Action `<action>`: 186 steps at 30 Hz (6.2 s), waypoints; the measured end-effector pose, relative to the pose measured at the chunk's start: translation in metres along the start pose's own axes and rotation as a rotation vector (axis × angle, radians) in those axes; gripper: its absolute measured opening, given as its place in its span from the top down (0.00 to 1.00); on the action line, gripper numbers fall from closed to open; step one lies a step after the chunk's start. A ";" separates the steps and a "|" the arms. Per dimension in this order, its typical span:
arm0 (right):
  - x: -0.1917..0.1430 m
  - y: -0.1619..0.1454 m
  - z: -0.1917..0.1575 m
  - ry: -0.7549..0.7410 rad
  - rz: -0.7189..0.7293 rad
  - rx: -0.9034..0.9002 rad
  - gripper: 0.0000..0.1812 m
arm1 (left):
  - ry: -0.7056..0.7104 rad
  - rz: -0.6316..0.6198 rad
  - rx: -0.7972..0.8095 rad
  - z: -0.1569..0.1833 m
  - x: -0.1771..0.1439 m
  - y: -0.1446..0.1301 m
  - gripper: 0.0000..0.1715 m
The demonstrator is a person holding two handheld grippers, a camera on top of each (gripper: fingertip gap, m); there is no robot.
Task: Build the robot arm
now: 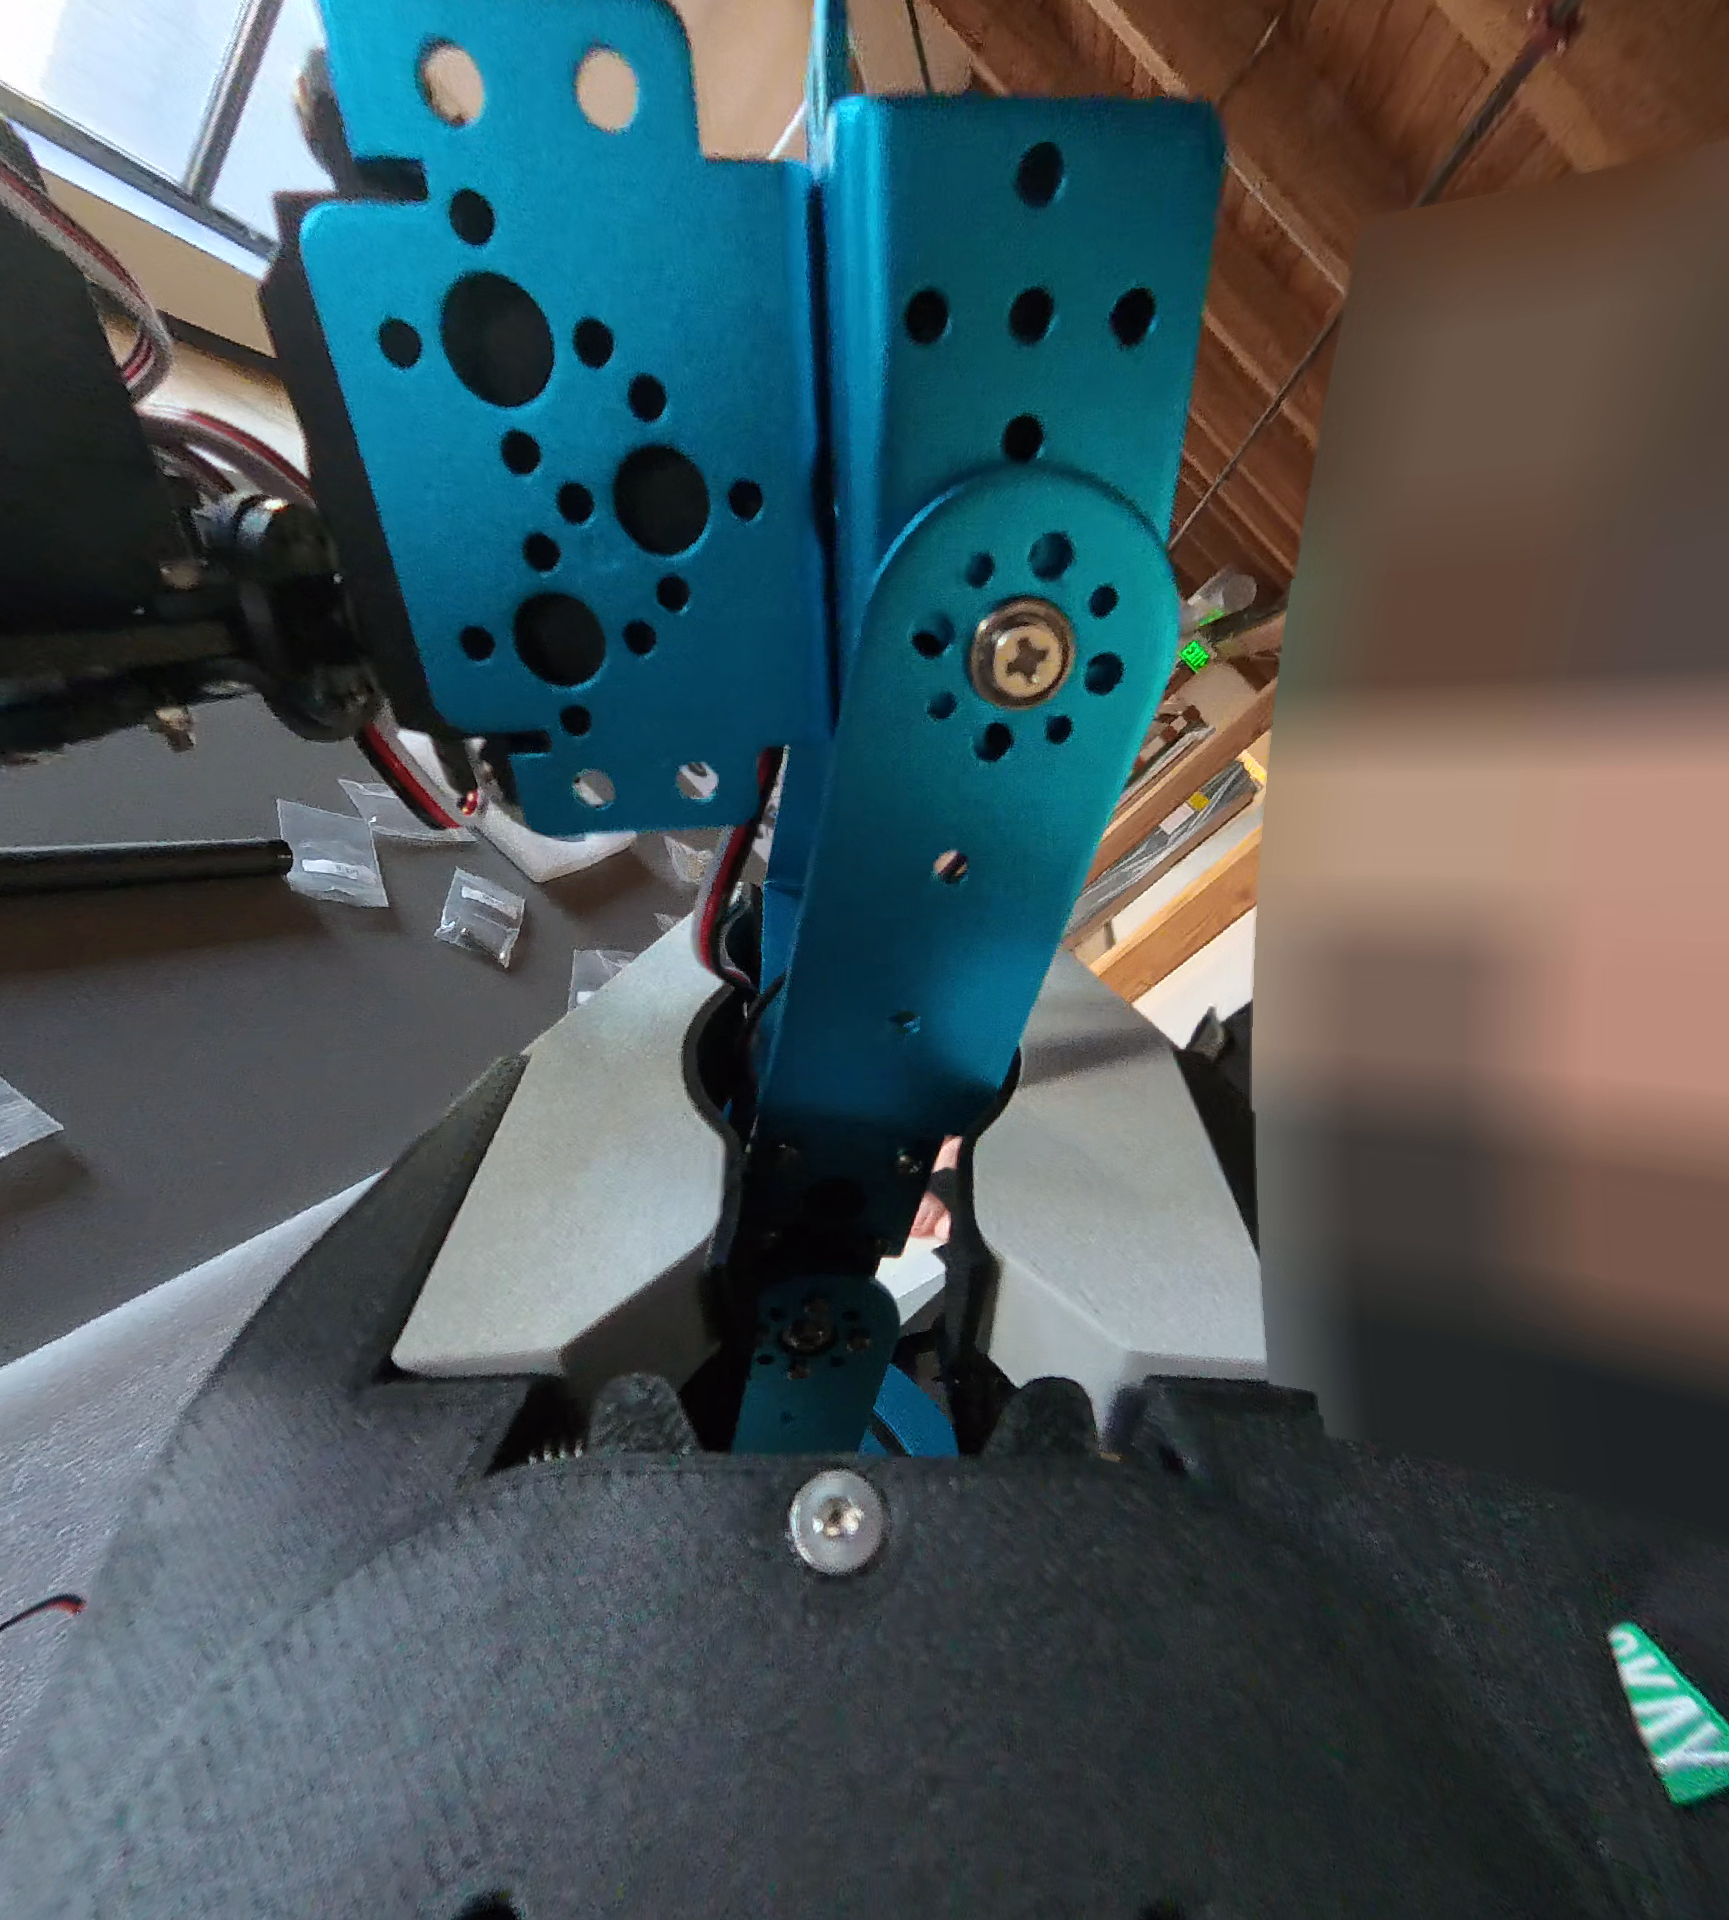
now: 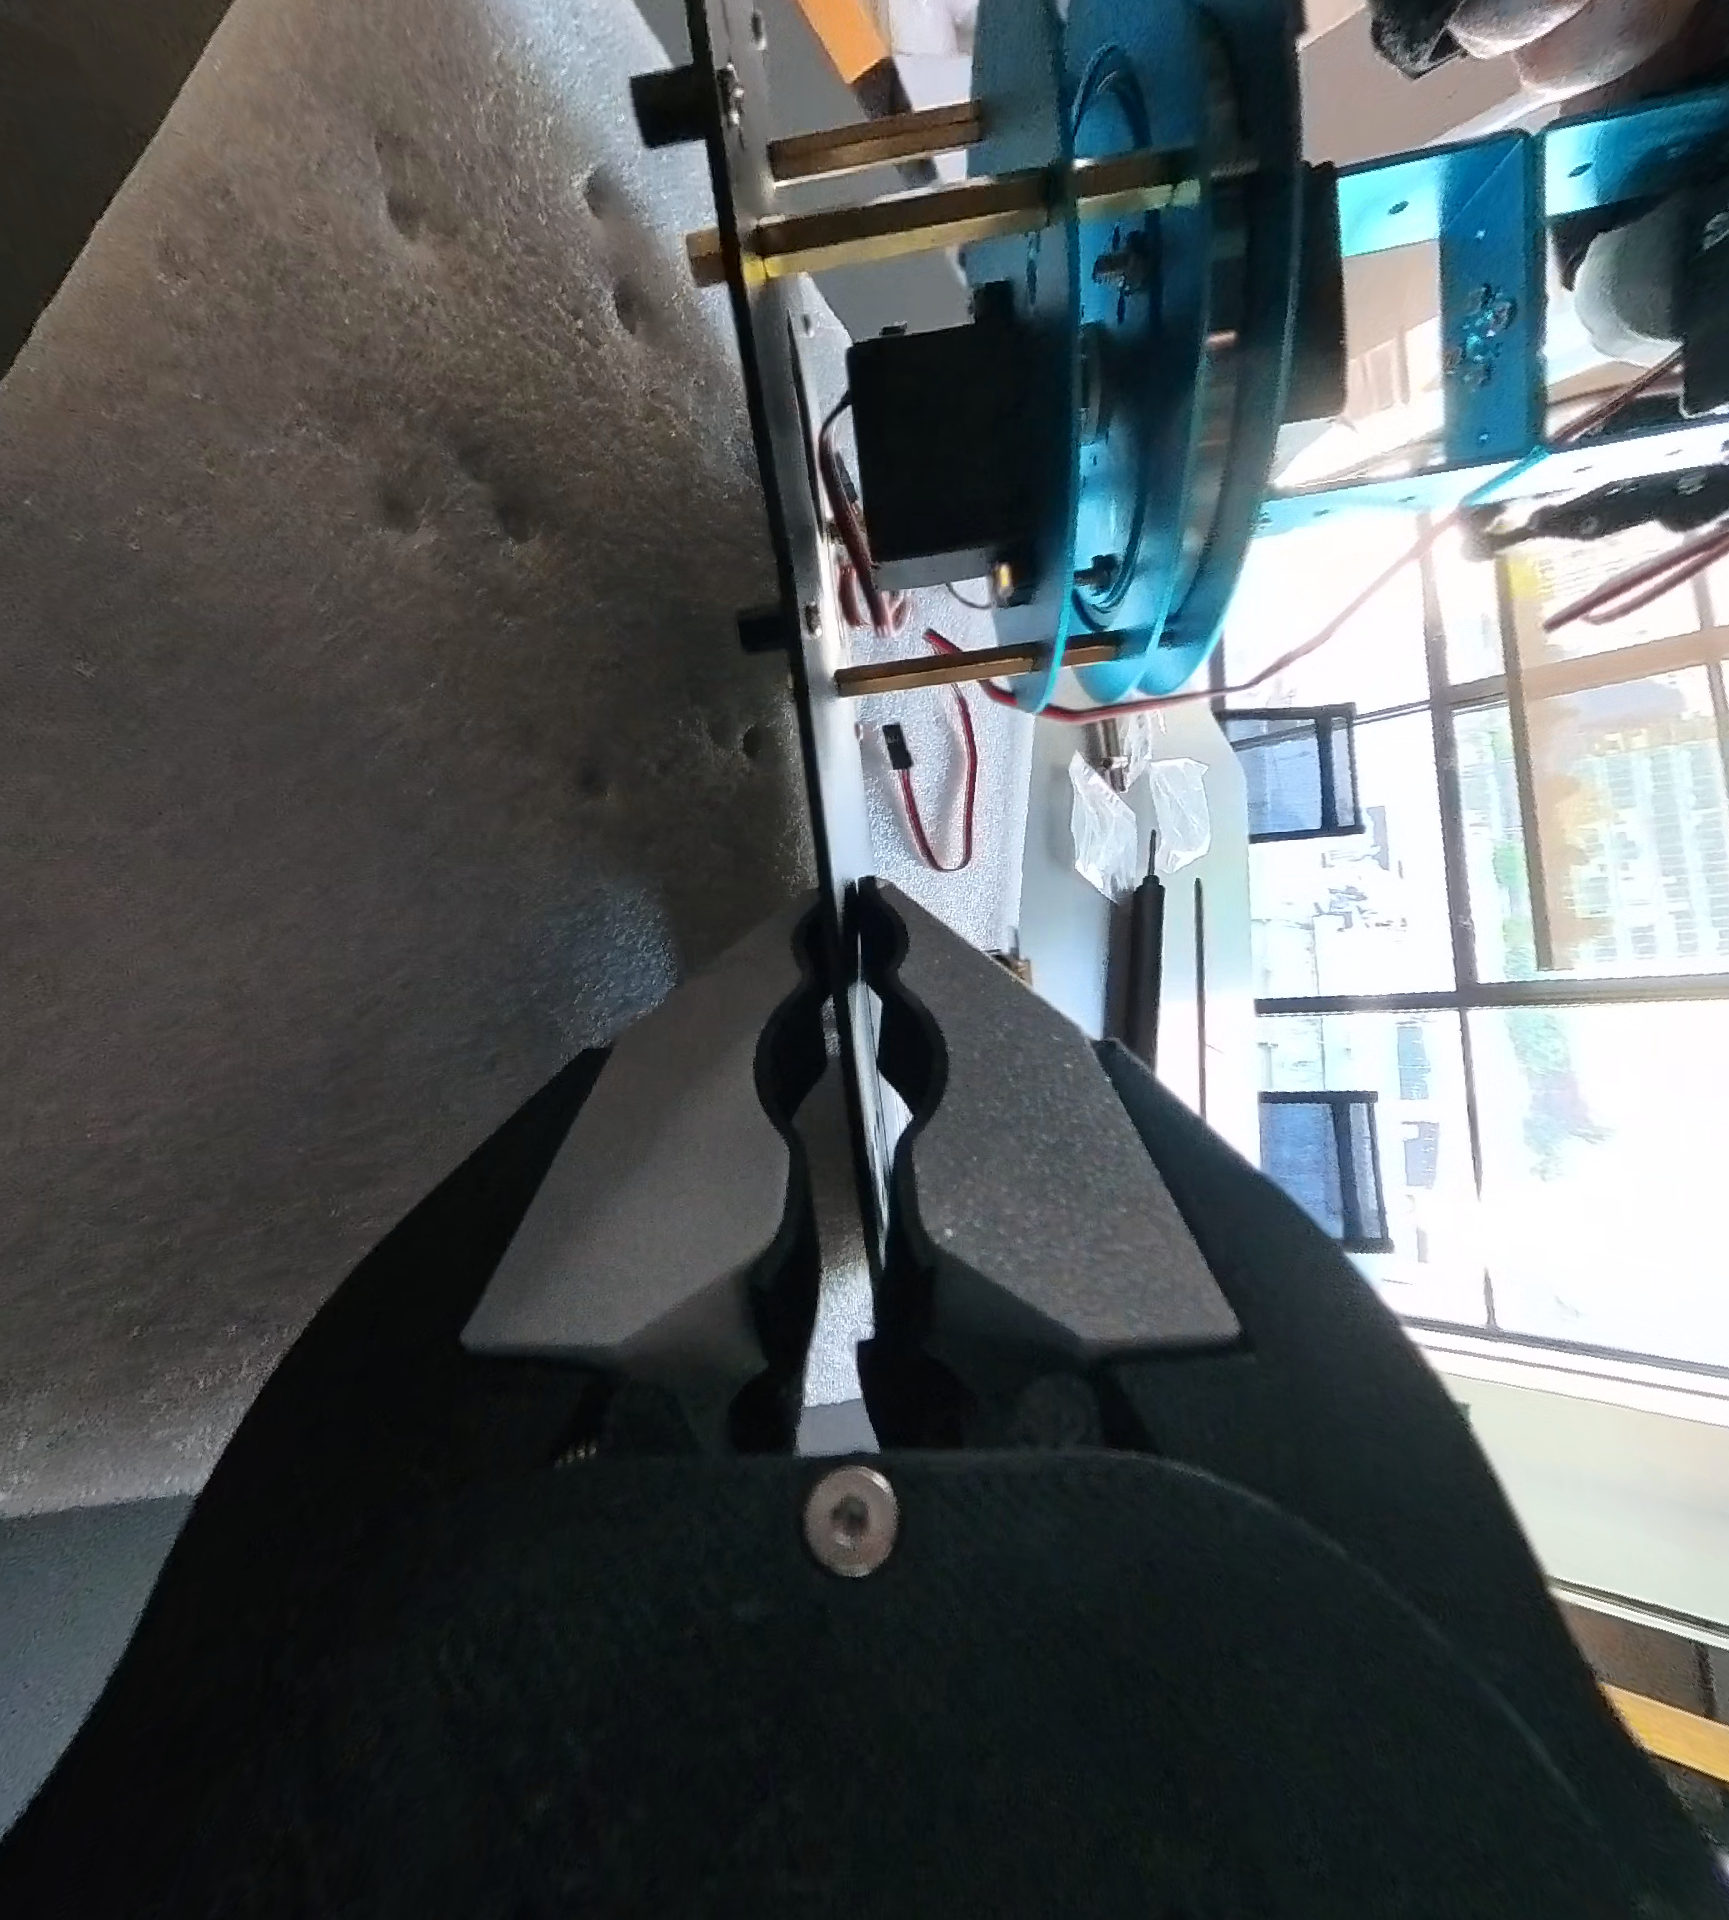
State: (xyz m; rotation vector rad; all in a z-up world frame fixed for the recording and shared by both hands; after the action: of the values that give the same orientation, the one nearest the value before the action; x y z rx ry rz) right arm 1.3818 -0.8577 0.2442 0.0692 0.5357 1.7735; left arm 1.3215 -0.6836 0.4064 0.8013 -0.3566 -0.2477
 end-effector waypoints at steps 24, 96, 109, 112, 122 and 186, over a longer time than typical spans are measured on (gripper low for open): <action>0.025 0.002 0.047 0.255 -0.057 0.173 0.97 | -0.010 0.134 -0.476 -0.104 -0.027 0.028 0.78; 0.010 -0.011 0.073 -0.014 0.063 0.165 0.80 | 0.016 0.461 -0.415 -0.068 -0.162 0.017 0.56; -0.090 -0.075 0.102 -0.378 0.030 1.132 0.72 | 0.144 0.271 0.271 0.049 -0.157 -0.064 0.61; -0.090 -0.082 0.094 -0.331 -0.004 1.205 0.71 | 0.182 0.147 0.347 0.059 -0.147 -0.071 0.61; -0.116 -0.101 0.070 -0.105 -0.090 1.093 0.59 | 0.289 -0.015 0.489 0.116 -0.066 -0.127 0.66; 0.236 -0.206 0.109 0.632 -0.520 0.479 0.91 | 0.658 0.067 0.475 0.129 -0.061 -0.183 0.99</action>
State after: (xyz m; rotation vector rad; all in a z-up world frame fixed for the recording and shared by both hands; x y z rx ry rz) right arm 1.5382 -0.5677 0.2070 -0.2858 1.3003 1.1054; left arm 1.1989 -0.8698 0.3415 1.2799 0.1914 0.1782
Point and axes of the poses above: each gripper's, where its closed fingertips meet, x out along the fingers, y out of its top, z = x × y across the jaws, the point moved 4 cm from there along -x, back along the fingers, and after that the axes turned 15 degrees about -y, right-handed, at the moved point
